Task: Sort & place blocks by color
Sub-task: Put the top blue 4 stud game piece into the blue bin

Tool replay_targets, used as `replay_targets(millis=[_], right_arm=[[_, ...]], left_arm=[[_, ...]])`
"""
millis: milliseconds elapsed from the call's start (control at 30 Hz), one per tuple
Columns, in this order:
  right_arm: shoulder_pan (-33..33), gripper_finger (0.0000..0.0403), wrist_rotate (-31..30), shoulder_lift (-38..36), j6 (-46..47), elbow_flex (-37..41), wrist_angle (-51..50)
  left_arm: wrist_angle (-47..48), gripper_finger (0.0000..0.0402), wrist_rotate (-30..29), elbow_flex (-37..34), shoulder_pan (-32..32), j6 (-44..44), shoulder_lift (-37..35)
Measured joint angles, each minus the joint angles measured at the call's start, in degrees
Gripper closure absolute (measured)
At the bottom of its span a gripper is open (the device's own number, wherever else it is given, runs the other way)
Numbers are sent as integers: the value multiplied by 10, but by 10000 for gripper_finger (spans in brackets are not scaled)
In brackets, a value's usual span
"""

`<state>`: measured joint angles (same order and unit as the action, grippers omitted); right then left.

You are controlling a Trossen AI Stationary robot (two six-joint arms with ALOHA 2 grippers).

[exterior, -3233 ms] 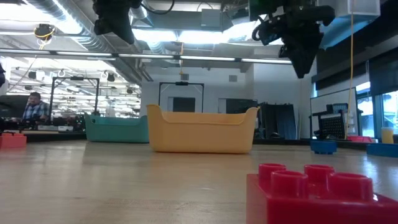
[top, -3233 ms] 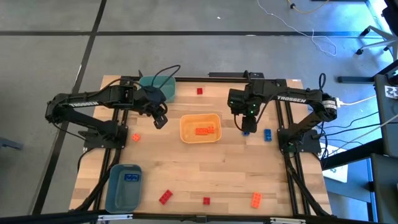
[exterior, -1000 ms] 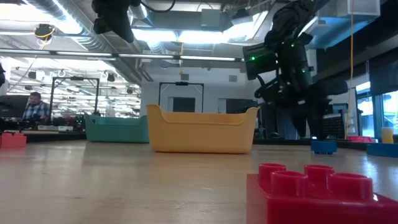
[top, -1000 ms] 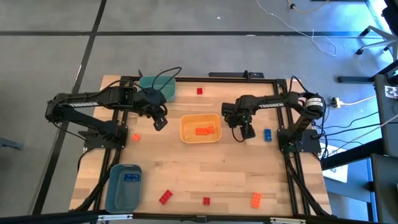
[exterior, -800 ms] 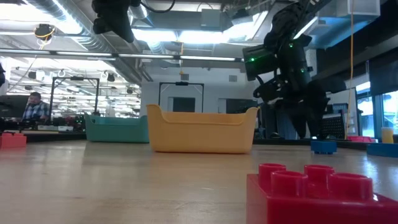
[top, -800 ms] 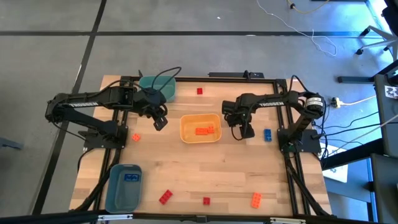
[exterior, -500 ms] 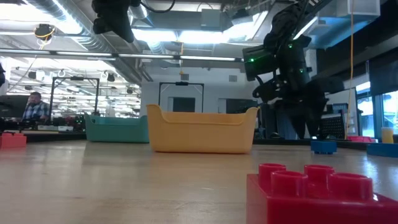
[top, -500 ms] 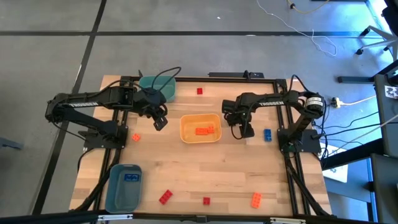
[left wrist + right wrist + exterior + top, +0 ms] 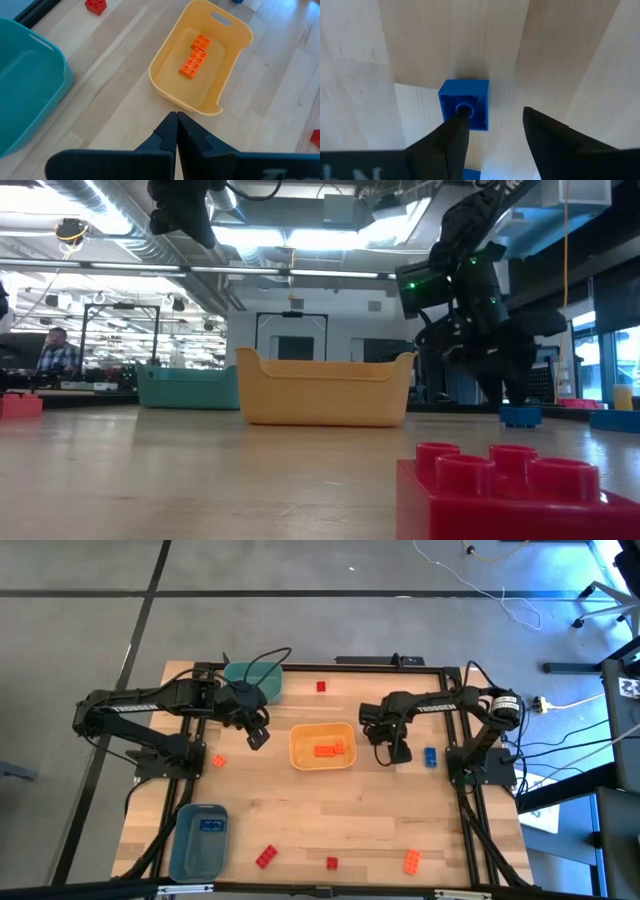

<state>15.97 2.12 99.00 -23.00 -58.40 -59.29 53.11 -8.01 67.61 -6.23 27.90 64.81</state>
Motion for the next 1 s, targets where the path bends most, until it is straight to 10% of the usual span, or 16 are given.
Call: replay_targets(millis=[1000], right_arm=[[0,217,0,0,-1,-13,-4]], left_arm=[[0,401,0,0,0,1,0]])
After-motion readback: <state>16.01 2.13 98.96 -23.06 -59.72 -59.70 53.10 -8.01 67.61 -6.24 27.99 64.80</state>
